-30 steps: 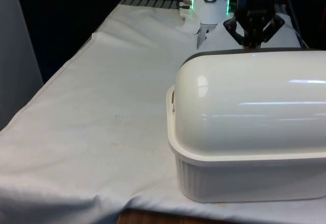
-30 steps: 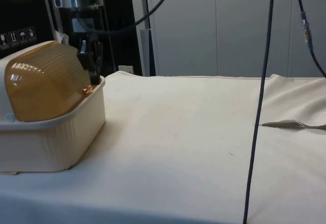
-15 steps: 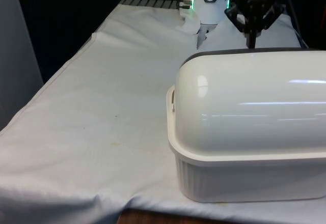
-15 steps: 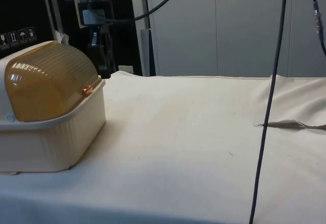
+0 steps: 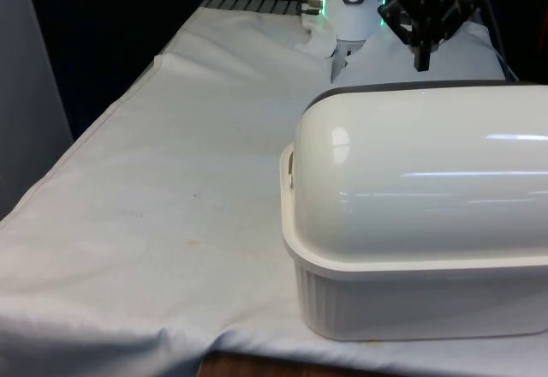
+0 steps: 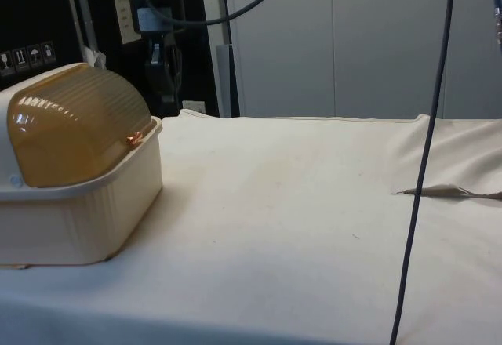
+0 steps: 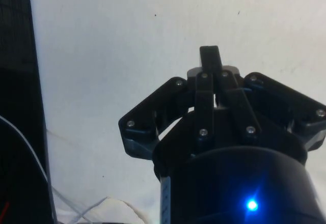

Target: Open the lid, then close it.

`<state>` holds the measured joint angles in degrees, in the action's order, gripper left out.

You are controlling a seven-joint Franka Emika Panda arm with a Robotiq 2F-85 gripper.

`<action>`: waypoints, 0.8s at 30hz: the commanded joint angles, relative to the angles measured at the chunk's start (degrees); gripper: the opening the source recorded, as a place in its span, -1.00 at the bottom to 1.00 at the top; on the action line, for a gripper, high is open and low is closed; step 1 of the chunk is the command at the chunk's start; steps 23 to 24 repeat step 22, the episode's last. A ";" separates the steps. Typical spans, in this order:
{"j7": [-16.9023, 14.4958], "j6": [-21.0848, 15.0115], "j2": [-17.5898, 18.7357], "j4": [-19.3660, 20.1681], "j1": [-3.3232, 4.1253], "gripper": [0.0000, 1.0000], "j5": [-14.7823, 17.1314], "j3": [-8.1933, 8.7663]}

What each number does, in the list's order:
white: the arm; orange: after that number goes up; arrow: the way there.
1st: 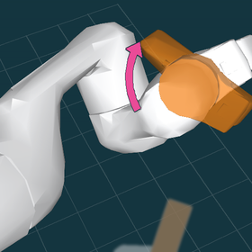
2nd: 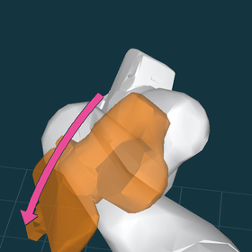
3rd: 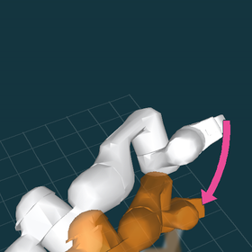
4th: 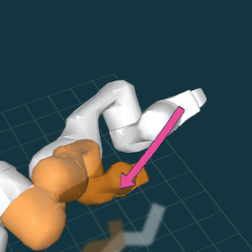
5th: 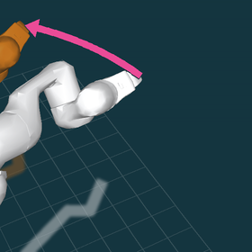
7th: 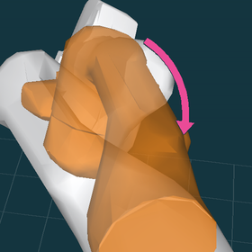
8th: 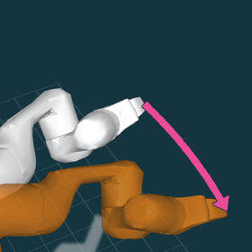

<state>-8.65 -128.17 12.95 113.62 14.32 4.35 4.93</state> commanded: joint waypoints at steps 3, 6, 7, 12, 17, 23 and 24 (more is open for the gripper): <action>0.00 -0.23 -0.06 0.11 0.00 -0.80 0.00 0.00; 0.00 -0.17 -0.06 0.06 0.00 -0.60 0.00 0.00; 0.00 -0.17 -0.06 0.06 0.00 -0.50 0.00 0.00; 0.00 -0.11 -0.06 0.06 0.00 0.12 0.00 0.00; 0.00 -0.11 0.00 0.06 0.00 0.59 0.00 0.00; 0.00 -0.06 0.00 0.00 0.00 0.96 0.00 0.00; 0.00 -0.06 0.00 0.00 0.00 0.96 0.00 0.00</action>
